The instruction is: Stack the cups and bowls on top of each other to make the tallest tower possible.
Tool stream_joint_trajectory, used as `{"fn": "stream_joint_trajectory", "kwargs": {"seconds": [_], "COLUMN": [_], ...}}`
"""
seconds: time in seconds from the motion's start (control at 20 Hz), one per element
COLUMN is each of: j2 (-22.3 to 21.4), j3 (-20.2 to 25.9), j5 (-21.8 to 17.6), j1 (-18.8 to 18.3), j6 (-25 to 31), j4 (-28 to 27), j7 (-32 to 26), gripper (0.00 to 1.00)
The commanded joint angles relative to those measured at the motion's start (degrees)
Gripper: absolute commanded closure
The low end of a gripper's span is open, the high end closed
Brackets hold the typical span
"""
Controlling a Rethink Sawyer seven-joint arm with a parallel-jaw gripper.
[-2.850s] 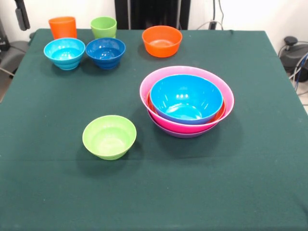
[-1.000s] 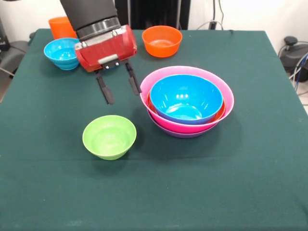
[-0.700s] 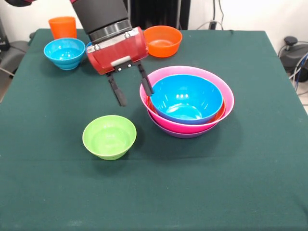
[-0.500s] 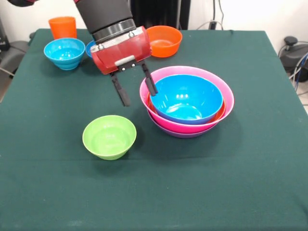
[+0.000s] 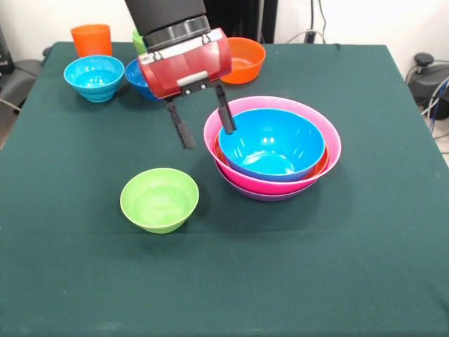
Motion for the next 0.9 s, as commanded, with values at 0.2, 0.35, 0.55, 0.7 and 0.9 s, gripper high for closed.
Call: {"fn": "stream_joint_trajectory", "kwargs": {"seconds": [0.2, 0.35, 0.55, 0.7, 0.9], "j2": [0.81, -0.35, 0.92, 3.26, 6.86], "j3": [4.14, 5.70, 6.90, 7.59, 10.55], "j5": [-4.00, -2.41, -0.24, -0.57, -7.83], "j1": [-3.41, -5.99, -9.13, -10.23, -11.42], "j6": [16.87, 21.98, 27.02, 26.69, 14.67], "j4": [-7.67, -8.84, -10.00, -10.75, -11.54], "j7": [-28.32, -31.75, -34.39, -35.96, -41.84], "gripper": [0.00, 0.00, 0.00, 0.00, 0.00]}}
